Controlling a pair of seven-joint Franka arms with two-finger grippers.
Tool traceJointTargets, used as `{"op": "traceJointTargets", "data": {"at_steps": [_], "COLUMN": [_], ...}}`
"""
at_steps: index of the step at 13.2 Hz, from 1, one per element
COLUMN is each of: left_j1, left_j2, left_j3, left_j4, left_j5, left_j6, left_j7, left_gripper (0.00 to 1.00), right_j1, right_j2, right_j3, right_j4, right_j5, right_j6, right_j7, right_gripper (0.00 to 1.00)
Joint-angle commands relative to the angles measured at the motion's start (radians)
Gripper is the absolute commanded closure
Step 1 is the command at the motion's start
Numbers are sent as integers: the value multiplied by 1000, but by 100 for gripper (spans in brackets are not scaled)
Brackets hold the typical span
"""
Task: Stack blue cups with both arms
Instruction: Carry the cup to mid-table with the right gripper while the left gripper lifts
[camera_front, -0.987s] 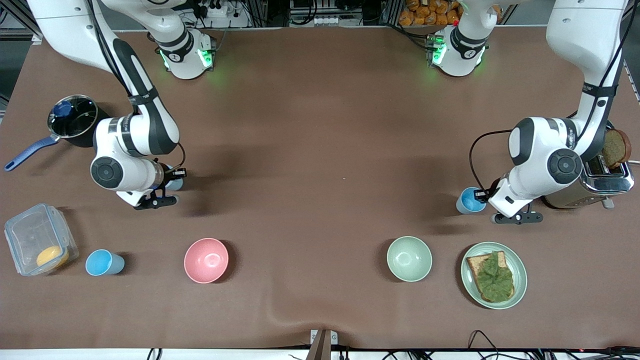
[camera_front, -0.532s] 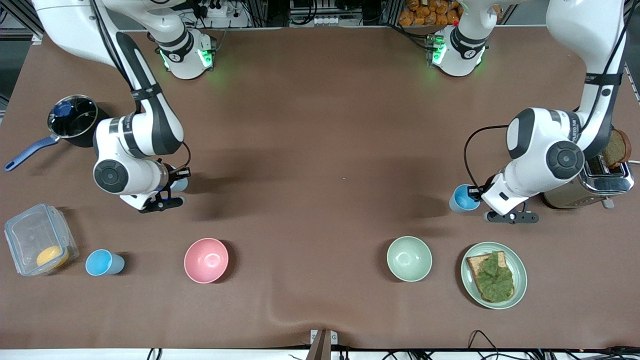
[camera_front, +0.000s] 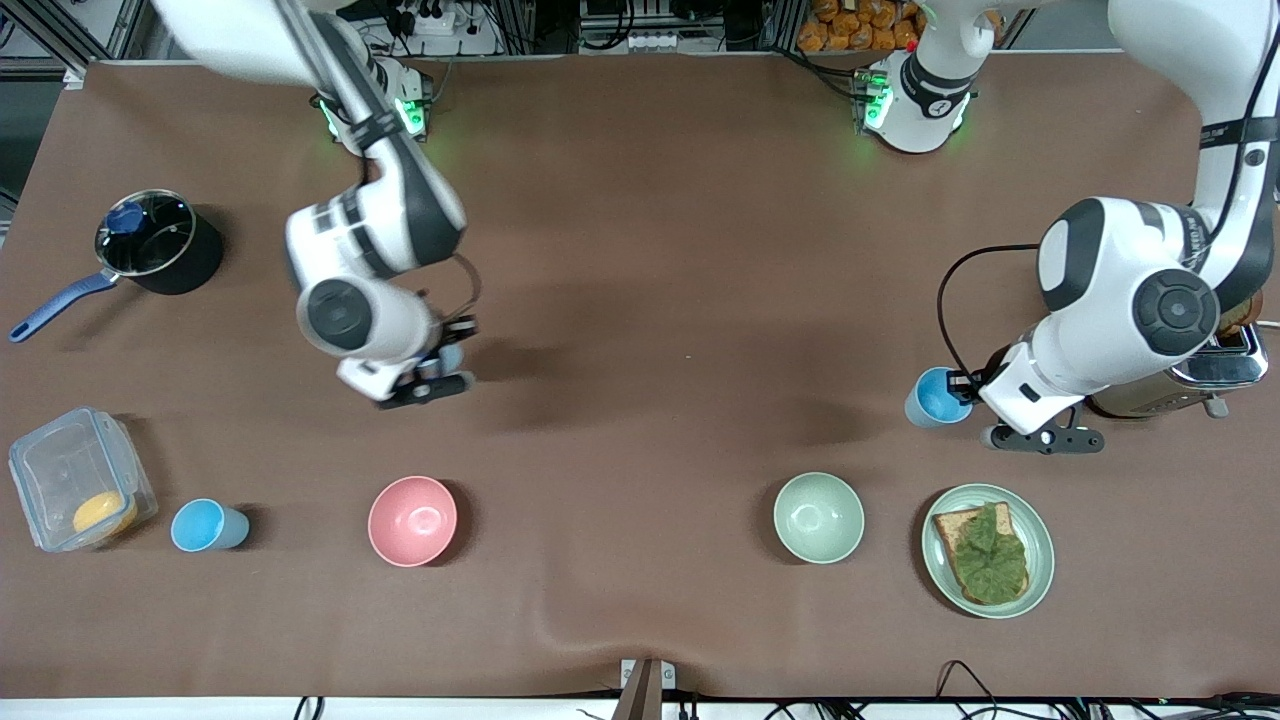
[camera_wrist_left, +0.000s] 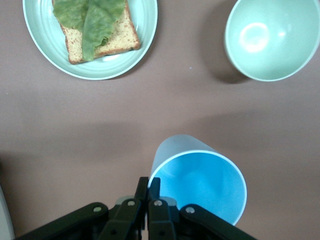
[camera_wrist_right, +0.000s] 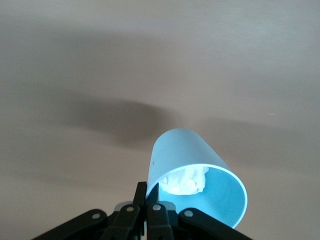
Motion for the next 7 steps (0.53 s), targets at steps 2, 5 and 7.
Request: {"op": "traceJointTargets", "data": {"at_steps": [2,5,7], "left_j1": [5,3,-3], "left_j2": [-15,-10,-7], "left_j3": [-9,-23,-31], "left_j4": [52,52,53], "left_j5": [-35,-35,-33], "left_j6": [-65,-65,-61], "left_j7": [8,1,-28], "left_gripper": [100,100,100], "right_j1": [116,170,195], "right_j2": [127,219,257], "right_j3": [-11,-11,-11], "right_j4": [166,255,278], "right_j5": [29,37,61], "right_j6": [-7,27,50], "right_j7": [125,139,139], "right_gripper": [100,100,100]}}
